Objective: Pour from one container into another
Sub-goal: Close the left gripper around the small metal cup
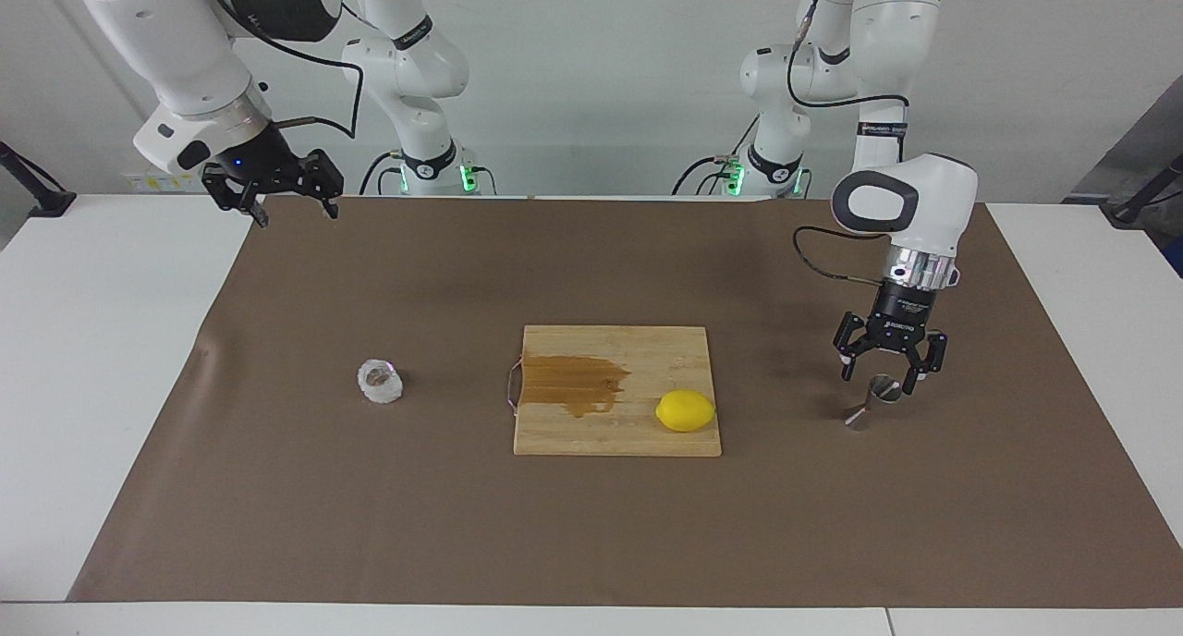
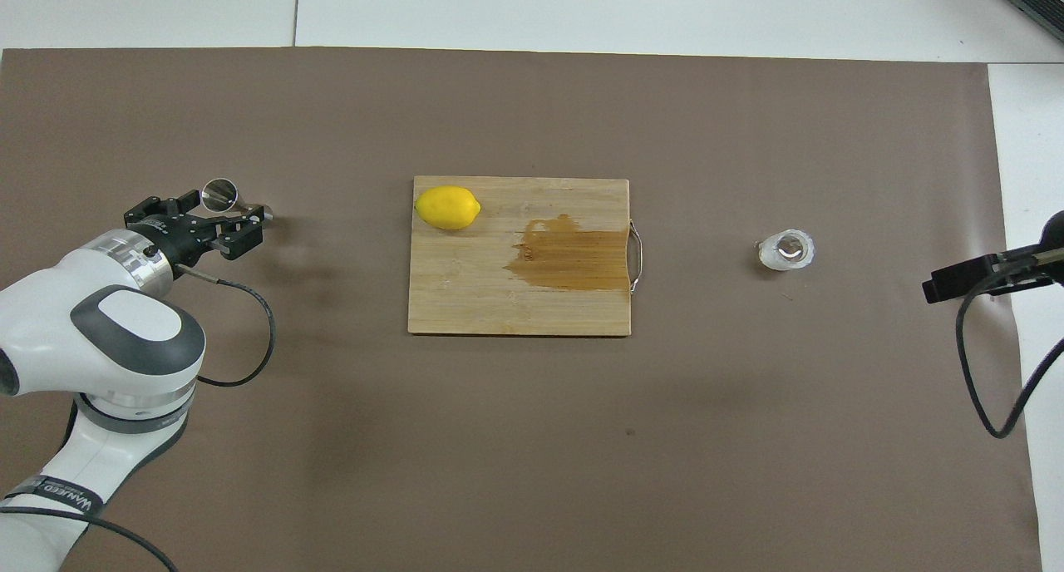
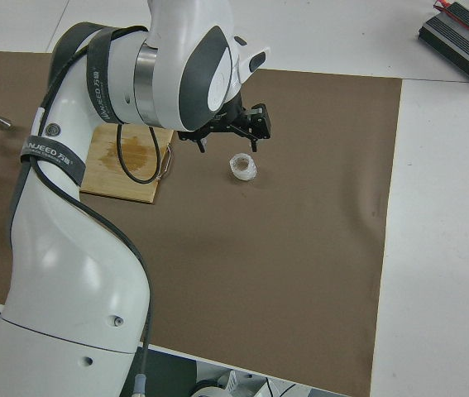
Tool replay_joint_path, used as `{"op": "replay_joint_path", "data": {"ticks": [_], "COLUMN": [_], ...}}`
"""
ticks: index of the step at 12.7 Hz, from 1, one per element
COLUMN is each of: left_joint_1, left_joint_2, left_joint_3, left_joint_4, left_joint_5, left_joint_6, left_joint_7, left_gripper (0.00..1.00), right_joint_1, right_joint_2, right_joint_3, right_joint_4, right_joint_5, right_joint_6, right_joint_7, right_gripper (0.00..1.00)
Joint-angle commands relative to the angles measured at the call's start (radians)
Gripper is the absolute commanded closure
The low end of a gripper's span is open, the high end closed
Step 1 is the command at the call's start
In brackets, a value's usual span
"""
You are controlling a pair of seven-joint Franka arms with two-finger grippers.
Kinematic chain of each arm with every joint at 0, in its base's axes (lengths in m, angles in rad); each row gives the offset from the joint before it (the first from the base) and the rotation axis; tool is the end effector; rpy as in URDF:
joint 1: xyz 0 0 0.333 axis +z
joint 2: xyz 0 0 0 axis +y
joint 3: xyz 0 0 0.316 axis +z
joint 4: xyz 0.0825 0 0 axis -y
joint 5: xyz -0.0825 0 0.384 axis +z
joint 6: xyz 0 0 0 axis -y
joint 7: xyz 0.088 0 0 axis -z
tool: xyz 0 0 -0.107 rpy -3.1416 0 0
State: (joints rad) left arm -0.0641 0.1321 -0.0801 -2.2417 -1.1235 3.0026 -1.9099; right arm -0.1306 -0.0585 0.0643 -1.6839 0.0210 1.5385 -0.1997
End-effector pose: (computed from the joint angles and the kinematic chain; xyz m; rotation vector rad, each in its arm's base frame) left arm 0.5577 -0.0145 0.3527 0.3607 2.4037 -0.1794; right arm 0.5293 -0.0319 0.6004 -3.1034 -0.2065 0.1306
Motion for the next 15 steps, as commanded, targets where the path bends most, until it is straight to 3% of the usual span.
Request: {"op": "replay_joint_path", "data": {"ticks": [1,3,8,15], "left_joint_1": [-0.014,-0.010,-0.014,-0.016], "left_joint_2": [0.012,0.012,0.017,0.021], "left_joint_3": [0.008,0.008,0.008,0.008], "left_joint_4": [0.011,0.011,0.020,0.028], "left_joint_5": [-0.024,-0.029,-0.073,-0.078], "left_joint_6": [0.024,0.025,0.047,0.068], "left_joint_7": [-0.008,-0.008,-0.006,-0.006], "left_gripper": [0.00,0.00,0.27,0.32], "right_joint_1": [-0.010,-0.010,-0.010,-0.010], "right_joint_2": [-0.009,-0.009,-0.009,-0.009], "right_joint_3": [0.003,0.003,0.003,0.003], "right_joint_4": [0.001,0.001,0.001,0.001], "right_joint_5": [0.020,0.020,0.020,0.020], "right_joint_6": [-0.014,-0.014,-0.014,-0.014], "right_joint_7": [0.014,0.014,0.014,0.014], "right_gripper": [0.00,0.00,0.00,0.00]}}
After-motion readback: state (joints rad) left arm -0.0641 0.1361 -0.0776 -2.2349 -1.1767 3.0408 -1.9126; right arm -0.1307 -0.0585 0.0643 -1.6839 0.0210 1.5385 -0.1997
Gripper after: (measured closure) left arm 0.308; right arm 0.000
